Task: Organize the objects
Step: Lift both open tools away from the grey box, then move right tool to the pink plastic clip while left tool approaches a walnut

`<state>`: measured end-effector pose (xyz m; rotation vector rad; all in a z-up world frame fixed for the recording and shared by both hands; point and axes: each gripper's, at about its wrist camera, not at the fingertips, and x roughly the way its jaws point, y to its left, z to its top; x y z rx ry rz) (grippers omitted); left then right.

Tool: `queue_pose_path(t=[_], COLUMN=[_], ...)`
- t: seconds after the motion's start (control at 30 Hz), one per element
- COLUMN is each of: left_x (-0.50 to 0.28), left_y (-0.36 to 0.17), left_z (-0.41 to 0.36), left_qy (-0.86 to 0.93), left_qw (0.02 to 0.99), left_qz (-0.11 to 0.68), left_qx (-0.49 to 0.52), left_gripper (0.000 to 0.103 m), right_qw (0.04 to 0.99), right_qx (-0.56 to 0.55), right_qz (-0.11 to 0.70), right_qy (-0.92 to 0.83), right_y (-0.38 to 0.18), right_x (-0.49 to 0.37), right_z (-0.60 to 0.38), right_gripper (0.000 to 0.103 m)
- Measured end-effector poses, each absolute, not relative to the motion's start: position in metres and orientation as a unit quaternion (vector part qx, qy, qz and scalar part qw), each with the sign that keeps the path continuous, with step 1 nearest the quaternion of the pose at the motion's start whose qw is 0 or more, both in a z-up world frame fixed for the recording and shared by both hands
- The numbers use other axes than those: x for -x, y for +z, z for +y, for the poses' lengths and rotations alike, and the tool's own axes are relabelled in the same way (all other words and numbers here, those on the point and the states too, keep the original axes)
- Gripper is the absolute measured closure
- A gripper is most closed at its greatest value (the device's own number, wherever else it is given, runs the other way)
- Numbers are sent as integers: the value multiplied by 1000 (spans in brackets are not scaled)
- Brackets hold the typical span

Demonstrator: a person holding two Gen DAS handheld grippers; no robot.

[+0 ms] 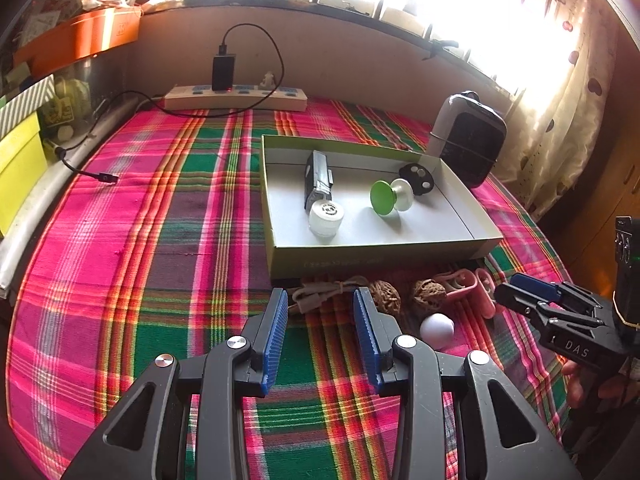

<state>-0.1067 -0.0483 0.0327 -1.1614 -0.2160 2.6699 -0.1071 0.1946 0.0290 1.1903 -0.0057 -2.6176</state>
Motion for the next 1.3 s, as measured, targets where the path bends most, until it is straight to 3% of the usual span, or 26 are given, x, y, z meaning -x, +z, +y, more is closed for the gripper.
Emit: queue_pose_path(t=[0.97,1.07,1.3], left_x=[122,125,131], left_y=[21,19,17], left_z=[-4,-2,1], left_qy=[890,889,889], left_qw=[149,144,135], left_qz=[-39,-35,-29], left_qx=[430,433,436], left_gripper=[69,69,69], right_qw=[118,110,108], right_qx=[-430,-429,-430], right_qz=[66,70,65], right_qy=[-893,-894,-894], right_y=[14,15,13], right_x=[123,123,125], right_z=[178,181,185], right_gripper=[55,45,45])
